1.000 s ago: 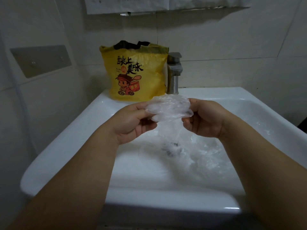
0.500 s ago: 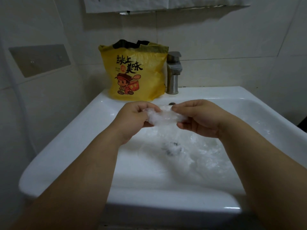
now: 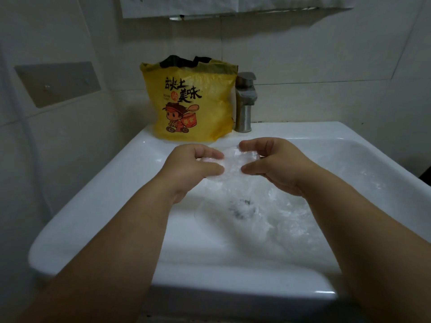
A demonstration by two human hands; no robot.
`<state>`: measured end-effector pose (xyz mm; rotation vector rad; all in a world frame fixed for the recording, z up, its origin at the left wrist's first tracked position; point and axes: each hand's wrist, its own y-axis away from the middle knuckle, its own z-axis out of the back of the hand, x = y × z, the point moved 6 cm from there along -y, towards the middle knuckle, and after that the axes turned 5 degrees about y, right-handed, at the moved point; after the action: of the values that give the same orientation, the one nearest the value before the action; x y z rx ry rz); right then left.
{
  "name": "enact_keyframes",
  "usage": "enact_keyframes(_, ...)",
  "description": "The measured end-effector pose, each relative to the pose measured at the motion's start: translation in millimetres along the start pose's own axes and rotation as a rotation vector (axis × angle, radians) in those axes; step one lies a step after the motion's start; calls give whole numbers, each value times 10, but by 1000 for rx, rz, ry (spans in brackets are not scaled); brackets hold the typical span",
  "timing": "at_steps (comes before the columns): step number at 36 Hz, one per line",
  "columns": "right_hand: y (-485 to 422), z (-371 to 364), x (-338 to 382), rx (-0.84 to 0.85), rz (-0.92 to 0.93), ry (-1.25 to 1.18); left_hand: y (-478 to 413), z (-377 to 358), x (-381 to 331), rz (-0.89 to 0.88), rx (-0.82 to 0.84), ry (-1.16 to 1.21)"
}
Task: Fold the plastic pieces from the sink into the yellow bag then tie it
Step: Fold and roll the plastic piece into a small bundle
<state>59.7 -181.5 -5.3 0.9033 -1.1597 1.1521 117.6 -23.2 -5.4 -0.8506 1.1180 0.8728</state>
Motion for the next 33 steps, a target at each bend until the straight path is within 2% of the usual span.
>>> enact_keyframes(6, 19, 29, 45, -42, 89, 277, 21, -28, -57, -61, 41, 3)
enact_keyframes(14, 30, 12, 58, -72, 144, 454, 2, -1, -70, -188, -21, -120)
enact_keyframes(18, 52, 25, 92, -40, 144, 338, 16, 19, -99, -178, -15, -48)
enact_keyframes(21, 76, -43, 110, 37, 112, 134, 27, -1, -108, -156, 16, -11)
enact_keyframes(27, 85, -21, 107, 63, 36, -142, 25, -53, -86, -59, 105, 226)
enact_keyframes(33, 74, -49, 93, 124, 2, -200, 25, -63, -10, 2, 99, 147)
